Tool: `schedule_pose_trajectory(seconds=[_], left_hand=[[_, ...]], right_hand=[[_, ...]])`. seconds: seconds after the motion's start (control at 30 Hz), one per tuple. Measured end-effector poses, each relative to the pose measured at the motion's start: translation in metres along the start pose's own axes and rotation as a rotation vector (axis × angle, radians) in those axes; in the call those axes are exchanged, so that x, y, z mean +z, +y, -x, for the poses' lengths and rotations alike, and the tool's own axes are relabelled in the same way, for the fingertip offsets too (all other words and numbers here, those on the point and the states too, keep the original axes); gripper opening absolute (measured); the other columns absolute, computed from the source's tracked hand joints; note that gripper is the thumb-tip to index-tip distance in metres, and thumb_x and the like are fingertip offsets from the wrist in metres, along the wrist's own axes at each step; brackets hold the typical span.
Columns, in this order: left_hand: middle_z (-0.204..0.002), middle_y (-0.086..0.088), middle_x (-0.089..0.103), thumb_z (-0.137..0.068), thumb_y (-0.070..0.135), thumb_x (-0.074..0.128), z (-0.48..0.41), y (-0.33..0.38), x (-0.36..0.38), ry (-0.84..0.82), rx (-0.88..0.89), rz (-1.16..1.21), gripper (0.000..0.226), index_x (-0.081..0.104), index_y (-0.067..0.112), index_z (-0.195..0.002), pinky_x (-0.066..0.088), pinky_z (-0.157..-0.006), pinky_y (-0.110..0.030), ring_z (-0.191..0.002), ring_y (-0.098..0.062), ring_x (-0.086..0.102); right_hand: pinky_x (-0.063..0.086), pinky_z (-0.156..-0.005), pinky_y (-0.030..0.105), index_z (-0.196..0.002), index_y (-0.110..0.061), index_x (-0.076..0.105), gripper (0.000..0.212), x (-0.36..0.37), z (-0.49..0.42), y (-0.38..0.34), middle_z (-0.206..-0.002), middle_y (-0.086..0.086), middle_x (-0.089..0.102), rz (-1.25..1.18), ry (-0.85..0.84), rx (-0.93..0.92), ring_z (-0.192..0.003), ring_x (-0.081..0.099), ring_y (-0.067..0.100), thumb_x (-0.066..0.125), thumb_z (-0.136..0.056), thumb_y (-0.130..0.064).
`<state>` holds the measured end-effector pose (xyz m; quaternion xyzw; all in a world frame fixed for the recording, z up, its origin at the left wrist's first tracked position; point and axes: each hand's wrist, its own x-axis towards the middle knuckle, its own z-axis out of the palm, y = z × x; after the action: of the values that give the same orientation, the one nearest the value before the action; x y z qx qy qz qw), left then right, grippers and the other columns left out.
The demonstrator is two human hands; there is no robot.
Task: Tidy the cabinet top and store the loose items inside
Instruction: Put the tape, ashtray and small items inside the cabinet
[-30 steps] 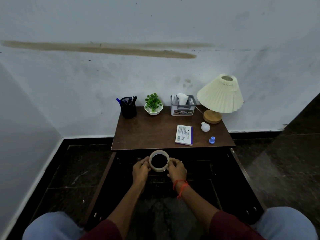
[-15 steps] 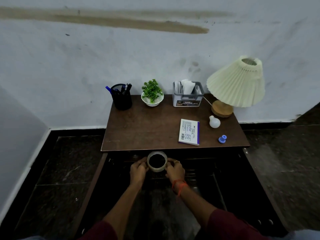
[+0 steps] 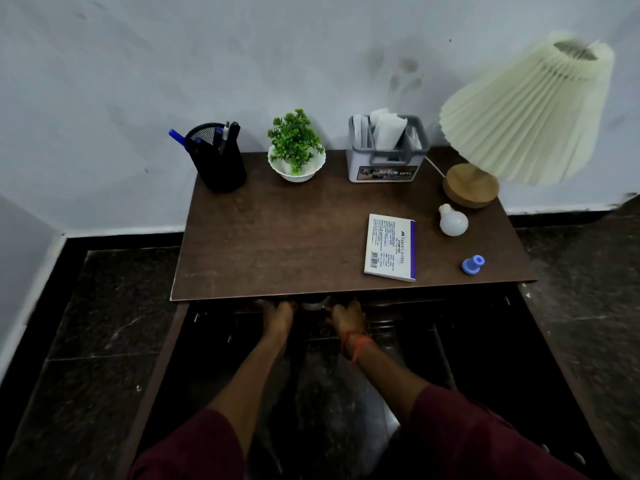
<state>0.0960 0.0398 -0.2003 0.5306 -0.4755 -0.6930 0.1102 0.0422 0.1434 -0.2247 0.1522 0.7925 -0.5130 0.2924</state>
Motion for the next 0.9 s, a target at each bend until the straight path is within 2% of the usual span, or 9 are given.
schedule_pose_trajectory(seconds=[0.13, 0.27, 0.37, 0.43, 0.5, 0.63, 0.73, 0.8, 0.9], left_hand=[[-0.138, -0.021, 0.05, -0.088, 0.002, 0.046, -0.008, -0.006, 0.002, 0.004, -0.031, -0.062, 0.052, 0.039, 0.003, -0.14, 0.042, -0.106, -0.051, -0.122, -0.035, 0.052], [-0.127, -0.02, 0.056, -0.079, 0.006, 0.052, 0.006, -0.006, 0.004, -0.005, -0.002, -0.03, 0.053, 0.048, 0.005, -0.131, 0.043, -0.101, -0.048, -0.108, -0.028, 0.055], [-0.116, -0.021, 0.06, -0.057, 0.018, 0.051, 0.01, -0.02, 0.002, -0.011, 0.004, 0.029, 0.056, 0.053, 0.01, -0.112, 0.046, -0.097, -0.048, -0.101, -0.028, 0.056], [-0.116, -0.025, 0.062, -0.061, 0.014, 0.054, 0.018, -0.021, 0.0, -0.03, -0.025, 0.049, 0.054, 0.056, 0.002, -0.113, 0.048, -0.092, -0.045, -0.098, -0.027, 0.056], [-0.102, -0.02, 0.066, -0.073, 0.003, 0.057, 0.032, -0.016, 0.001, -0.071, -0.006, 0.066, 0.036, 0.062, -0.002, -0.108, 0.048, -0.086, -0.04, -0.094, -0.026, 0.058], [-0.096, -0.013, 0.071, -0.079, -0.001, 0.056, 0.056, -0.018, 0.005, -0.177, 0.02, 0.06, 0.024, 0.074, 0.009, -0.091, 0.05, -0.09, -0.04, -0.092, -0.028, 0.064], [-0.108, -0.016, 0.07, -0.062, 0.006, 0.055, 0.057, -0.038, 0.013, -0.229, 0.016, 0.024, 0.043, 0.072, 0.008, -0.101, 0.047, -0.099, -0.045, -0.099, -0.027, 0.062], [-0.122, -0.024, 0.063, -0.056, 0.005, 0.051, 0.069, -0.041, 0.022, -0.267, 0.01, -0.017, 0.058, 0.066, 0.002, -0.112, 0.044, -0.102, -0.047, -0.107, -0.03, 0.059], [-0.125, -0.023, 0.06, -0.067, -0.002, 0.053, 0.111, -0.015, 0.033, -0.311, 0.01, -0.056, 0.054, 0.061, -0.002, -0.12, 0.049, -0.083, -0.033, -0.104, -0.027, 0.057]], right_hand=[[0.044, -0.103, 0.049, -0.115, 0.0, 0.062, 0.052, 0.005, 0.008, -0.009, -0.122, 0.024, 0.061, -0.117, -0.011, 0.026, -0.12, 0.053, 0.041, 0.052, -0.067, -0.016], [0.047, -0.099, 0.051, -0.081, -0.022, 0.065, 0.015, 0.009, 0.009, 0.0, -0.112, 0.022, 0.066, -0.226, -0.032, 0.051, -0.109, 0.06, 0.038, 0.057, -0.072, -0.014], [0.052, -0.085, 0.042, -0.1, -0.007, 0.062, 0.02, 0.002, 0.03, -0.014, -0.098, 0.015, 0.063, -0.426, -0.102, 0.042, -0.091, 0.06, 0.025, 0.051, -0.087, 0.004], [0.051, -0.087, 0.043, -0.103, -0.003, 0.063, 0.022, -0.001, 0.038, -0.017, -0.1, 0.016, 0.063, -0.487, -0.157, 0.021, -0.093, 0.059, 0.025, 0.055, -0.084, 0.002], [0.049, -0.092, 0.045, -0.094, -0.011, 0.064, 0.021, -0.005, 0.049, -0.02, -0.1, 0.015, 0.065, -0.491, -0.199, -0.005, -0.097, 0.059, 0.027, 0.054, -0.082, 0.004], [0.05, -0.089, 0.042, -0.101, -0.014, 0.062, 0.035, -0.02, 0.063, -0.023, -0.098, 0.006, 0.064, -0.539, -0.193, 0.006, -0.096, 0.058, 0.022, 0.042, -0.089, 0.013], [0.05, -0.074, 0.028, -0.124, -0.006, 0.054, 0.042, -0.043, 0.082, -0.024, -0.1, 0.003, 0.061, -0.572, -0.201, -0.012, -0.092, 0.058, 0.016, 0.04, -0.09, 0.015], [0.049, -0.074, 0.028, -0.129, -0.002, 0.052, 0.044, -0.061, 0.091, -0.024, -0.11, 0.008, 0.057, -0.605, -0.178, -0.009, -0.101, 0.054, 0.021, 0.04, -0.09, 0.015], [0.048, -0.075, 0.029, -0.13, -0.002, 0.051, 0.042, -0.089, 0.102, -0.023, -0.118, 0.014, 0.054, -0.633, -0.154, -0.007, -0.105, 0.053, 0.022, 0.042, -0.091, 0.012]])
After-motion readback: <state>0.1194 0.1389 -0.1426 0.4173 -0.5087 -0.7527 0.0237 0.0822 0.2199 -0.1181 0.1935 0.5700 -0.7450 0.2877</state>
